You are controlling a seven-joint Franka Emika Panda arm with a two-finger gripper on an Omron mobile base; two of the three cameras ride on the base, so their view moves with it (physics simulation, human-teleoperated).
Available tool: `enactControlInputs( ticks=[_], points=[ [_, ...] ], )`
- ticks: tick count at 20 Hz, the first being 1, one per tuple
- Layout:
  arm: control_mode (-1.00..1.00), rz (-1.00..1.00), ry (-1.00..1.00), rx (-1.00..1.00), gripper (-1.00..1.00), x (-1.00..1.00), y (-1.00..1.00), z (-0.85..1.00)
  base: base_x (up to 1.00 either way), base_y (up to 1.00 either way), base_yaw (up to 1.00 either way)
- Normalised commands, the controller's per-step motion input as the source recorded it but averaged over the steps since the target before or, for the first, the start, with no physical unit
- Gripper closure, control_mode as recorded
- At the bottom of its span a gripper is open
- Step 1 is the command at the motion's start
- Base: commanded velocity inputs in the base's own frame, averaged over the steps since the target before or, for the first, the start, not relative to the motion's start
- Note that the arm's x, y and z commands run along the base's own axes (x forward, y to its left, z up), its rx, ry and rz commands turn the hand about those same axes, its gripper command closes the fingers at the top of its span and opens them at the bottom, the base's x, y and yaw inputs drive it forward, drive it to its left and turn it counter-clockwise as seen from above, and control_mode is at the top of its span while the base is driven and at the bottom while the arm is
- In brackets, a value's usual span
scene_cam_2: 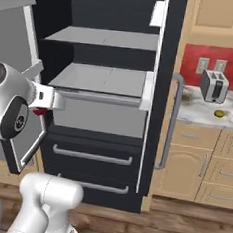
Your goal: Open the fridge, remove the orange, tomato, and steak, and place them on any counter.
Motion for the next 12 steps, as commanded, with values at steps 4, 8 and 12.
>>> enactControlInputs(
  ticks=[4,8,12],
  points=[
    [1.0,0.0,0.0,0.0,1.0,0.0,0.0,0.0,-0.42,-0.9,-0.01],
    [1.0,0.0,0.0,0.0,1.0,0.0,0.0,0.0,-0.51,-0.97,-0.01],
    [1.0,0.0,0.0,0.0,1.0,0.0,0.0,0.0,-0.77,-0.89,0.0]
  ],
)
